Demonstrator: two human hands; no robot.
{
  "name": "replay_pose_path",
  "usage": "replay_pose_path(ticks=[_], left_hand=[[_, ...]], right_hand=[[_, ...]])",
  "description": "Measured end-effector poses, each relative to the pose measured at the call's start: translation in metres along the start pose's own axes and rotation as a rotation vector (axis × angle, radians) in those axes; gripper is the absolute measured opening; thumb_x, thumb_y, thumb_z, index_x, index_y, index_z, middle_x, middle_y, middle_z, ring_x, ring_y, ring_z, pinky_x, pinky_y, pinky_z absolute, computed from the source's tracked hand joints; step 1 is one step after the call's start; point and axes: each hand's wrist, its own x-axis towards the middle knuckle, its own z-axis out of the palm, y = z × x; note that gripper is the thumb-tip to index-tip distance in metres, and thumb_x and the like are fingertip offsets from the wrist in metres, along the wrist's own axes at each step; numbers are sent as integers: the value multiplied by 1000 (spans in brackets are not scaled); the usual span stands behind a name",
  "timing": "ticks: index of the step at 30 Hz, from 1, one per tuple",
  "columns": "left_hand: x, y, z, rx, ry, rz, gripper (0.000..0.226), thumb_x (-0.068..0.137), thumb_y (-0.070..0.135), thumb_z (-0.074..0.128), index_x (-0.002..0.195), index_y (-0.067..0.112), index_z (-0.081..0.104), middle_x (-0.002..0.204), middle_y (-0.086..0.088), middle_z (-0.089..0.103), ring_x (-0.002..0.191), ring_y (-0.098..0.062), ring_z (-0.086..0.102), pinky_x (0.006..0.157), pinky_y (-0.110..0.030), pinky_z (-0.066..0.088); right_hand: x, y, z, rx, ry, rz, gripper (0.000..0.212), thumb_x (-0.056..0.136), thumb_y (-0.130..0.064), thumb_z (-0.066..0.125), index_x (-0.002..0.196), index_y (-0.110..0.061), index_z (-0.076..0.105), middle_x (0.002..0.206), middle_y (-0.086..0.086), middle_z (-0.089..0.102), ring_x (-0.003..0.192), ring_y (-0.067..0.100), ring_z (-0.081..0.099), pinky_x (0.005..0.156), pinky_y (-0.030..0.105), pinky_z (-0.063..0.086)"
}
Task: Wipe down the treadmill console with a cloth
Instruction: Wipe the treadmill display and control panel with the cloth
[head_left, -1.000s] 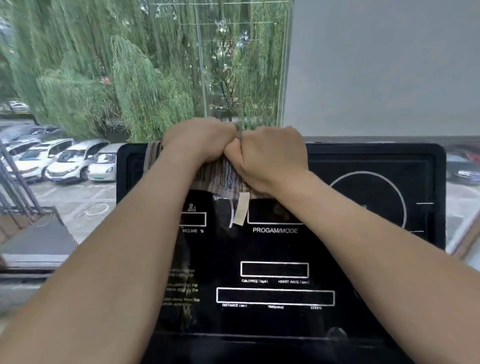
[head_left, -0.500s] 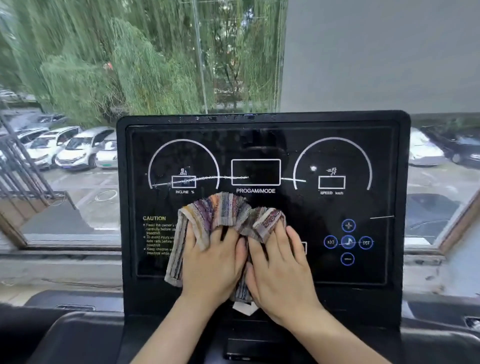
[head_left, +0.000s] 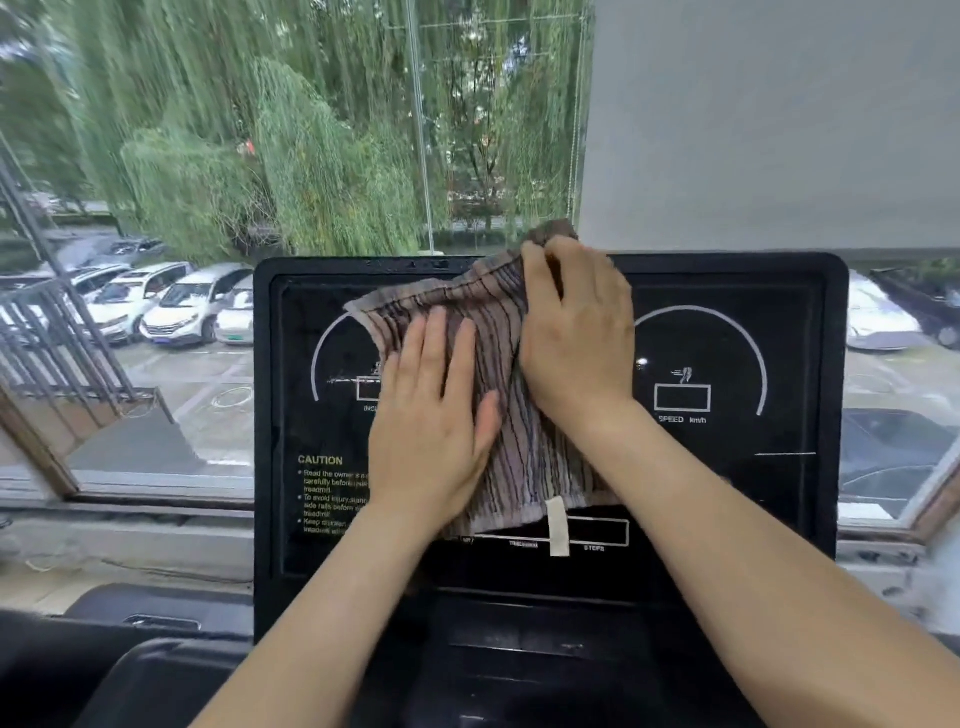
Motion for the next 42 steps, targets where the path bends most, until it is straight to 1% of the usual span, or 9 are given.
replay_pose_path(ticks=[3, 10, 13, 16, 19, 23, 33, 37, 42], left_hand=[[42, -3, 5, 53, 24, -73, 61, 99, 40, 26, 152, 11, 19, 158, -15, 19, 147, -29, 14, 117, -45, 11], [126, 18, -15, 177, -30, -105, 56, 100, 41, 18, 90, 11, 65, 90, -17, 66, 83, -34, 58, 81, -41, 37], [149, 47, -11, 139, -121, -107, 66, 101, 45, 11, 88, 15, 68, 83, -13, 63, 71, -28, 50, 66, -35, 33], [143, 92, 3, 145, -45, -32, 60, 102, 41, 17, 81, 16, 67, 78, -7, 65, 70, -26, 55, 68, -36, 33], [126, 121, 21, 22, 107, 20, 44, 100, 36, 28, 105, 16, 67, 106, -8, 68, 101, -32, 59, 93, -45, 36], [80, 136, 33, 5, 33, 158, 54, 101, 37, 26, 151, 18, 28, 156, -10, 28, 145, -27, 21, 118, -47, 8], [86, 148, 29, 61, -4, 165, 53, 99, 39, 28, 149, 23, 32, 150, -3, 40, 135, -33, 39, 118, -49, 12], [145, 175, 11, 90, -106, 96, 51, 100, 42, 24, 110, 13, 64, 108, -15, 66, 100, -35, 59, 80, -42, 38], [169, 199, 11, 103, -204, 46, 60, 100, 44, 17, 101, 11, 67, 101, -16, 67, 86, -34, 59, 67, -37, 32]], right_hand=[[25, -3, 5, -54, -198, -83, 54, 96, -34, 30, 132, -1, 52, 134, 18, 55, 128, 33, 45, 113, 46, 23], [80, 42, -16, -94, -555, -71, 71, 98, -60, 7, 75, -12, 53, 76, 4, 52, 69, 22, 49, 66, 35, 33], [62, 76, -22, -244, -386, -86, 68, 100, -53, 10, 62, -11, 48, 59, 4, 45, 51, 19, 37, 65, 35, 30], [34, 106, -22, -271, -155, -30, 57, 101, -37, 17, 85, -12, 66, 89, 12, 67, 85, 31, 58, 86, 44, 36], [0, 123, -28, -156, -100, 125, 50, 101, -36, 21, 135, -15, 51, 142, 5, 50, 136, 24, 38, 113, 50, 19], [-57, 127, -39, -152, -167, 181, 59, 100, -37, 23, 154, -13, 20, 161, 5, 16, 149, 20, 10, 118, 51, 10], [-53, 145, -45, -148, -192, 218, 66, 97, -43, 25, 153, -9, 18, 161, 10, 13, 149, 23, 10, 118, 50, 9], [-6, 168, -50, -3, -149, 377, 59, 100, -44, 29, 145, -6, 33, 141, 21, 44, 125, 37, 46, 94, 48, 40], [-7, 173, -53, 292, -123, 673, 51, 100, -53, 27, 112, -9, 50, 105, 13, 65, 100, 34, 58, 71, 37, 35]])
